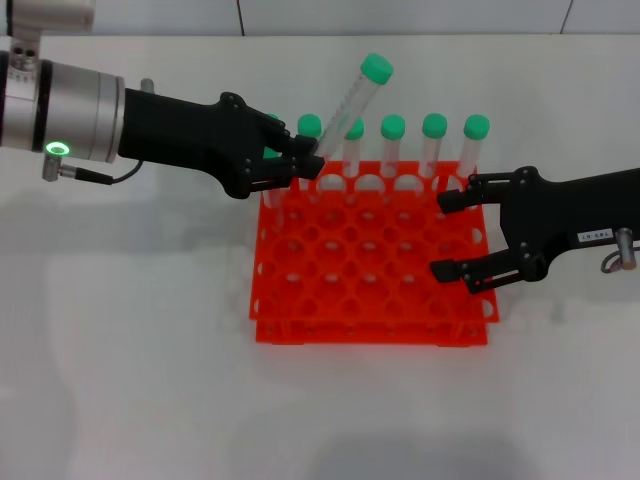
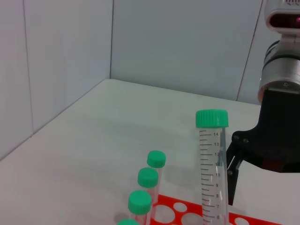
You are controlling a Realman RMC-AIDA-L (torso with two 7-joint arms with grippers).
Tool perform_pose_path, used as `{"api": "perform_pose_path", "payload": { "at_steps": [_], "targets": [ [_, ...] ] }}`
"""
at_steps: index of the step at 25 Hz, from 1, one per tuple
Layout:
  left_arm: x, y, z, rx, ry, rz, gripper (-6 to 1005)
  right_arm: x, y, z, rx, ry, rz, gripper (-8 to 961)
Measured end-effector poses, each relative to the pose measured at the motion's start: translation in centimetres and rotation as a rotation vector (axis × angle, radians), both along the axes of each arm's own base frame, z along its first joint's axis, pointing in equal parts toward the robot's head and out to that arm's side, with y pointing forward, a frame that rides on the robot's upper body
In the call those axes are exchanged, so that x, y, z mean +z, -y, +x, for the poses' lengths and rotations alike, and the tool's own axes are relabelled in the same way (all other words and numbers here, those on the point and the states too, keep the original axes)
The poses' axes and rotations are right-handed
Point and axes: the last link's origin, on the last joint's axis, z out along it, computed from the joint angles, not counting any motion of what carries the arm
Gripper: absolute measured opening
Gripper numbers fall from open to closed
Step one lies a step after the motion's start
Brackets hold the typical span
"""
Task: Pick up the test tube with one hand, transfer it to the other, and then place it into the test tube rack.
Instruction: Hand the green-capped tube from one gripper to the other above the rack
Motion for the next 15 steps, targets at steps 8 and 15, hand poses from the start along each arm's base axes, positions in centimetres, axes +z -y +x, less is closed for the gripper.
{"api": "perform_pose_path", "payload": {
  "at_steps": [8, 15],
  "targets": [
    [-0.7, 0.0, -0.3, 0.010, -0.017, 0.008, 183, 0.2, -0.1, 0.2, -0.008, 0.000, 0.007, 858],
    [-1.2, 0.1, -0.5, 0.020, -0.031, 0.009, 183, 2.1, -1.1, -0.2, -0.046, -0.032, 0.056, 857]
  ]
}}
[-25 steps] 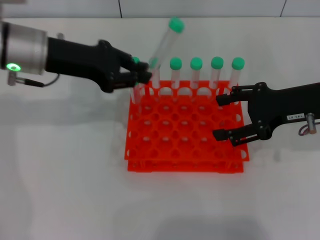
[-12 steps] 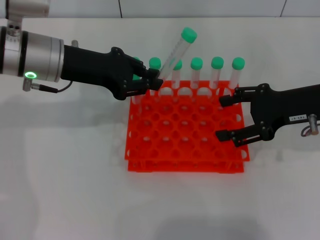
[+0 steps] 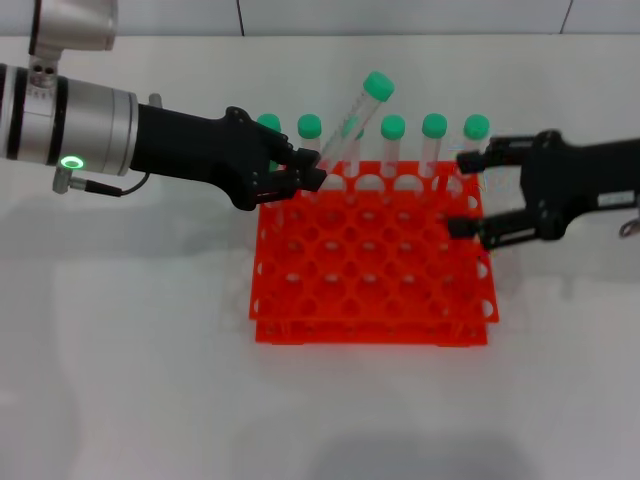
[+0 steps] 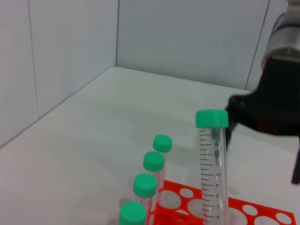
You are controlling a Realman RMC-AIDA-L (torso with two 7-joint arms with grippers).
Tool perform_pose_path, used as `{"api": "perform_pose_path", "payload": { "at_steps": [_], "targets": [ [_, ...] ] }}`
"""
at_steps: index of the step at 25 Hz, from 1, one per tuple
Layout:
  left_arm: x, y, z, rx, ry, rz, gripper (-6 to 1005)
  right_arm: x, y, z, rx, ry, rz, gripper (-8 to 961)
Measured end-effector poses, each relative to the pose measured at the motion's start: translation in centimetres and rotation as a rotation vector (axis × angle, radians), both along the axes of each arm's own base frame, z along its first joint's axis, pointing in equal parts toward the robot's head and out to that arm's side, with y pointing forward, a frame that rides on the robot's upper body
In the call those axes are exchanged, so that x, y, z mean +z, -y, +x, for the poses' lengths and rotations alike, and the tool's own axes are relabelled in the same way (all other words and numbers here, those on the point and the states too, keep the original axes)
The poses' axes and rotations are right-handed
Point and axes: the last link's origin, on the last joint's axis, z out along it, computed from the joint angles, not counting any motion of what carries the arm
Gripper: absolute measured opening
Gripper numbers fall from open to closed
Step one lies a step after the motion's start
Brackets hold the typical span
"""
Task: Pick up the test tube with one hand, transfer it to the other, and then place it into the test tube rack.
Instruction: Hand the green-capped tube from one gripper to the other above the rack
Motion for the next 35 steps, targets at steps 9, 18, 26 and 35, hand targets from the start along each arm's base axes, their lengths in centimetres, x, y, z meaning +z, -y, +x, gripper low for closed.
{"api": "perform_pose_path", "payload": {
  "at_steps": [9, 18, 26, 35],
  "targets": [
    [-0.4, 0.2, 0.0, -0.005, -0.007, -0.007, 182, 0.8, -1.1, -0.9, -0.075, -0.070, 0.058, 857],
    [-0.5, 0.1, 0.0, -0.003, -0.011, -0.002, 182, 0.2, -0.5, -1.3, -0.134, -0.265, 0.055, 841],
    [-0.6, 0.0, 0.3, -0.018, -0.008, 0.002, 182, -1.8, -0.2, -0.4, -0.169, -0.414, 0.073, 839],
    [-0.9, 0.2, 0.4, -0.025, -0.002, 0.001, 182, -4.0, -0.1, -0.5, -0.178, -0.522, 0.147, 838]
  ]
}}
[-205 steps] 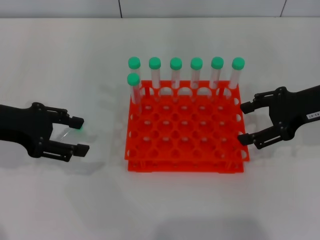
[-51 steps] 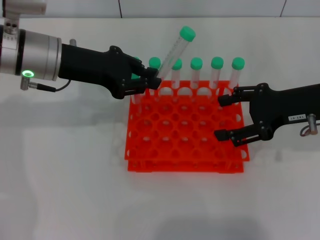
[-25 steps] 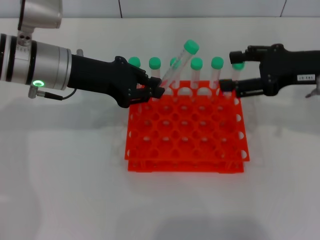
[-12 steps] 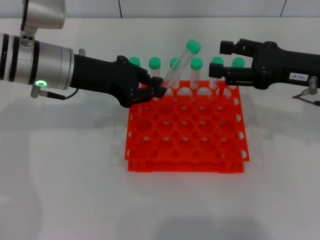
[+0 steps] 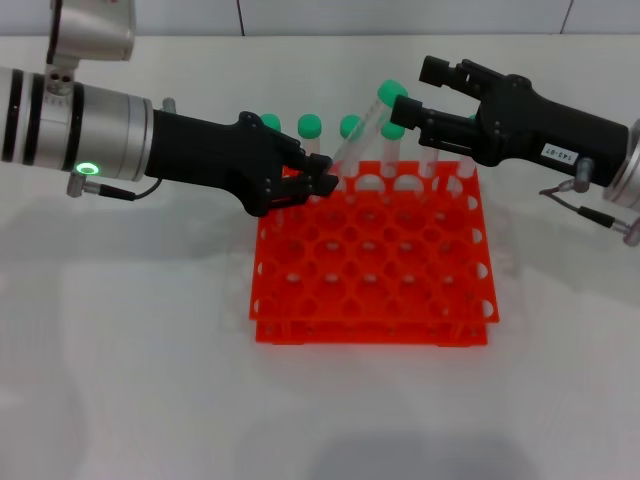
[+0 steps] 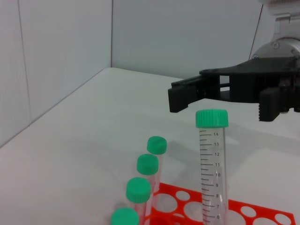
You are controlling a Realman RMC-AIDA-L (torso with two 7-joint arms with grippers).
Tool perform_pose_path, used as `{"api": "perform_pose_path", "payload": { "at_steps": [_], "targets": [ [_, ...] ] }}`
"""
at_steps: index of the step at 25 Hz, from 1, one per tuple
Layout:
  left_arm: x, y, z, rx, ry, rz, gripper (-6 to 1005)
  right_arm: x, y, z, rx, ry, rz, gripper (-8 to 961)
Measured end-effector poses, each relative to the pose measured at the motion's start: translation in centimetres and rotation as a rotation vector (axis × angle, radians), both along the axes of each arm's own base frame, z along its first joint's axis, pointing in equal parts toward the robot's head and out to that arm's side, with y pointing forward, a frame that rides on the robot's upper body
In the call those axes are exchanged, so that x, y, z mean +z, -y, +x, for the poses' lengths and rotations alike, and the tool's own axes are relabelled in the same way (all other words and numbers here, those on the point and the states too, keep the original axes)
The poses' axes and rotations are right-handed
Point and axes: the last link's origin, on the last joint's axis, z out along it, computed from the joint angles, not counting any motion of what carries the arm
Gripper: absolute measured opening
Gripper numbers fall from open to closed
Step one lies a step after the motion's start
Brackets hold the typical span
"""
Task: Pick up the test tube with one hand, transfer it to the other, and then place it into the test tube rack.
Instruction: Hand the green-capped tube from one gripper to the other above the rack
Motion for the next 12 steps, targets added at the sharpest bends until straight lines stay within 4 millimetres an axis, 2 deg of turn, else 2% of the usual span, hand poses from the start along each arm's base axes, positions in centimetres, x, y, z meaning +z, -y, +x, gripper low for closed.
{"api": "perform_pose_path", "payload": {
  "at_steps": [12],
  "targets": [
    [-0.4, 0.2, 0.2, -0.004, 0.006, -0.005, 182, -1.6, 1.0, -0.3, -0.003, -0.058, 0.004, 836]
  ]
}}
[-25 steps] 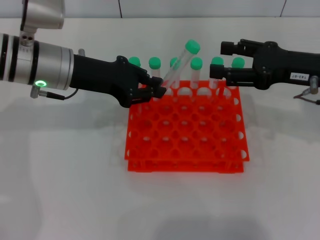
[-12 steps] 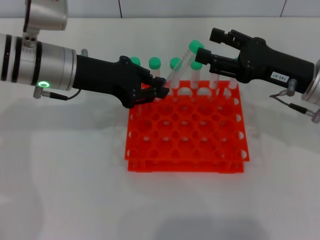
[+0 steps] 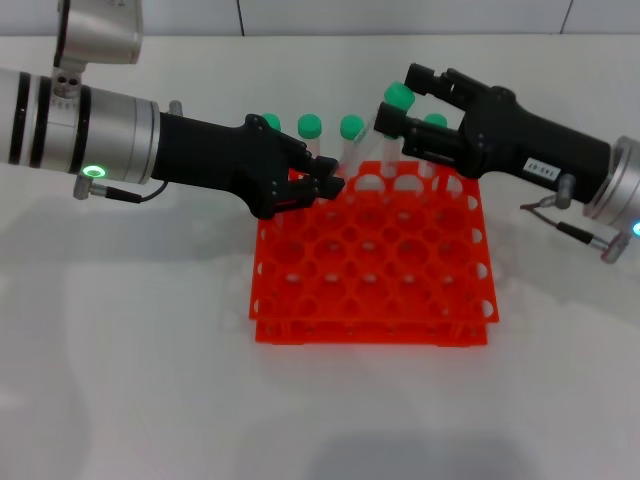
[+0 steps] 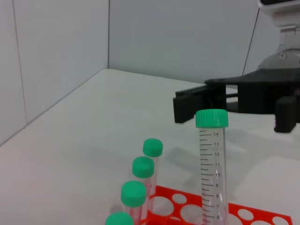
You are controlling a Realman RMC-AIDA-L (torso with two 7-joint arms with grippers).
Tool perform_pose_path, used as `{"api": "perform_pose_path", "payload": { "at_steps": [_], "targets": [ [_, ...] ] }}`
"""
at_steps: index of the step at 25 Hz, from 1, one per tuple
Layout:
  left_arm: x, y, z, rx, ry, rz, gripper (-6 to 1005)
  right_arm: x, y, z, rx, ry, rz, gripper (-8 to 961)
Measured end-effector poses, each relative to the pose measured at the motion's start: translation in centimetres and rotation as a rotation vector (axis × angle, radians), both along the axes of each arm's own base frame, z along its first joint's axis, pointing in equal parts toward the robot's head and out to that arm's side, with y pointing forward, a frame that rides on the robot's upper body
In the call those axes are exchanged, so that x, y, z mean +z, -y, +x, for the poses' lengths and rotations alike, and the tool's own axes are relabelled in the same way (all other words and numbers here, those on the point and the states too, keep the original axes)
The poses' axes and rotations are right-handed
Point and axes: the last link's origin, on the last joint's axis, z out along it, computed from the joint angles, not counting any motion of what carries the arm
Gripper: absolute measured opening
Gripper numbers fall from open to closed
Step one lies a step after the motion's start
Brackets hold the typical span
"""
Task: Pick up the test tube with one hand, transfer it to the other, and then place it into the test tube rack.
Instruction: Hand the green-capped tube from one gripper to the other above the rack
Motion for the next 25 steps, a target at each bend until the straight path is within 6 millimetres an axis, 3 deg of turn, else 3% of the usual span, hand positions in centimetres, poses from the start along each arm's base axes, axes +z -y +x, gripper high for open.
{"api": "perform_pose_path", "payload": {
  "at_steps": [19, 23, 25],
  "targets": [
    [-0.27, 0.16, 0.06, -0.016, -0.006, -0.006, 182, -0.82, 0.27, -0.07, -0.016, -0.017, 0.003, 833],
    [-0.26, 0.14, 0.07, -0.017, -0.007, -0.006, 182, -0.88, 0.21, -0.19, -0.012, -0.015, 0.001, 684],
    [-0.25, 0.14, 0.07, -0.017, -0.008, -0.006, 182, -1.05, 0.17, -0.28, -0.010, -0.007, -0.003, 659]
  ]
}}
